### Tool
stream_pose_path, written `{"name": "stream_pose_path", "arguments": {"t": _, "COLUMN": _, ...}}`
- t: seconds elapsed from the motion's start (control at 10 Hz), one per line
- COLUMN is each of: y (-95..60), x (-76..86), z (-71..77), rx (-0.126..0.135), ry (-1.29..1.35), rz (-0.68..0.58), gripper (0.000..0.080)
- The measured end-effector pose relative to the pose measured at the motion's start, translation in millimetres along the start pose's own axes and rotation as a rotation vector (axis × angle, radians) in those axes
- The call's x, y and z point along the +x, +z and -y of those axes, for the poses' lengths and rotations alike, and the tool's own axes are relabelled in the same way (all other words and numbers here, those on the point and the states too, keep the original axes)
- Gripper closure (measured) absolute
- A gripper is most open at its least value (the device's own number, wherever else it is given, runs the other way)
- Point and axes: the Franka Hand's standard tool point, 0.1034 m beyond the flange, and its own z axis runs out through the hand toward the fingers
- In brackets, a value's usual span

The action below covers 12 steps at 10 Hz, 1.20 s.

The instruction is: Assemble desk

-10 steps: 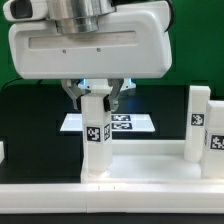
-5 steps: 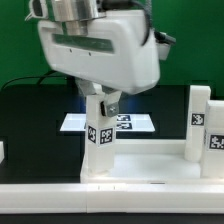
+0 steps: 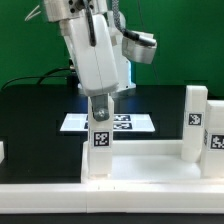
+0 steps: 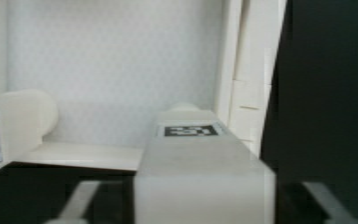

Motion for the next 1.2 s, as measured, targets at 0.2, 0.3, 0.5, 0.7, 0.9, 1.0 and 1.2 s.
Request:
{"name": "stream_pose_path", "arguments": {"t": 0.2, "y": 0.0, "x": -3.2, "z": -1.3, "rx": -0.024, "ry": -0.229, "rz": 0.002, "gripper": 0.0304}}
{"name": "stream_pose_path", "arguments": {"t": 0.3, "y": 0.9, "x": -7.7, "z": -1.7, "rx": -0.032, "ry": -0.379, "rz": 0.009, "gripper": 0.018}}
{"name": "stream_pose_path", "arguments": {"t": 0.5, "y": 1.5, "x": -9.6, "z": -1.4, "rx": -0.039, "ry": -0.55, "rz": 0.009, "gripper": 0.0152}}
{"name": "stream_pose_path", "arguments": {"t": 0.7, "y": 1.5, "x": -8.4, "z": -1.8, "rx": -0.039, "ry": -0.695, "rz": 0.012, "gripper": 0.0152}}
{"name": "stream_pose_path", "arguments": {"t": 0.9, "y": 1.7, "x": -5.4, "z": -6.0, "rx": -0.082, "ry": -1.016, "rz": 0.015, "gripper": 0.015}}
{"name": "stream_pose_path", "arguments": {"t": 1.0, "y": 1.4, "x": -1.6, "z": -6.2, "rx": -0.087, "ry": -1.191, "rz": 0.019, "gripper": 0.015}}
{"name": "stream_pose_path", "arguments": {"t": 1.2, "y": -1.1, "x": 8.1, "z": -7.5, "rx": -0.081, "ry": -1.483, "rz": 0.027, "gripper": 0.015}}
